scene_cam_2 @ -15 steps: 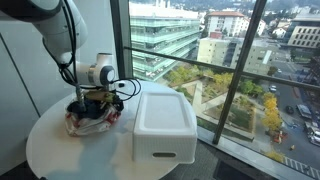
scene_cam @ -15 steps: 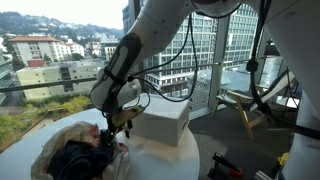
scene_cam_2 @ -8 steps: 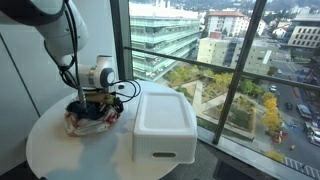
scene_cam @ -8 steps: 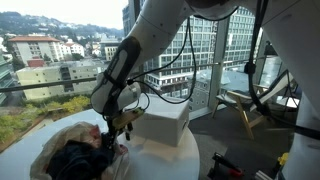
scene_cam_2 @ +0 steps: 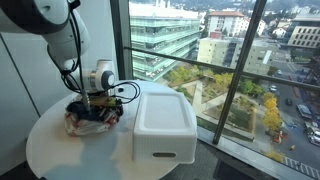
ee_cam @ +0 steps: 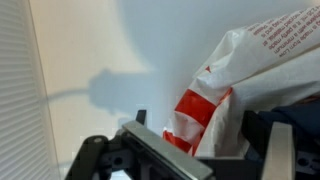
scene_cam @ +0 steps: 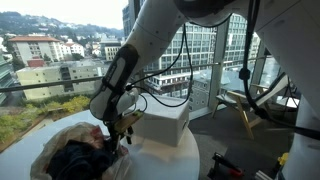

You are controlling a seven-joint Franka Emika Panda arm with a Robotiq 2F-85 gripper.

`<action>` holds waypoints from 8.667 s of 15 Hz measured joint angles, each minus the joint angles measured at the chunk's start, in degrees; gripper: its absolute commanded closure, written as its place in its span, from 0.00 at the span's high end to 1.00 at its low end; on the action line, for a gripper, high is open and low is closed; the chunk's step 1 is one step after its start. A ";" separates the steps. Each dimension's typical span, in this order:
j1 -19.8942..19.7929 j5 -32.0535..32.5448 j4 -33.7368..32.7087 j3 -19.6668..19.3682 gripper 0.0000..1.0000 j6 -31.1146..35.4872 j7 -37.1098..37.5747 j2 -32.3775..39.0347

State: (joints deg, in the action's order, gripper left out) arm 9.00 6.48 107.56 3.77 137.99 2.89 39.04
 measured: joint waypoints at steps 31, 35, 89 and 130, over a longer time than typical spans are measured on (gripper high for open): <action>6.23 11.93 -11.40 -4.46 0.00 -45.79 12.49 -10.47; 3.28 6.92 -14.49 -2.97 0.00 -51.96 6.18 -8.19; 3.75 -4.61 7.82 9.24 1.00 -9.80 -19.73 -5.61; -11.27 -23.87 10.34 15.38 0.00 -14.45 -38.03 -19.64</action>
State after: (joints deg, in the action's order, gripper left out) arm -2.27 -17.39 117.90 19.14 123.54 -35.13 19.40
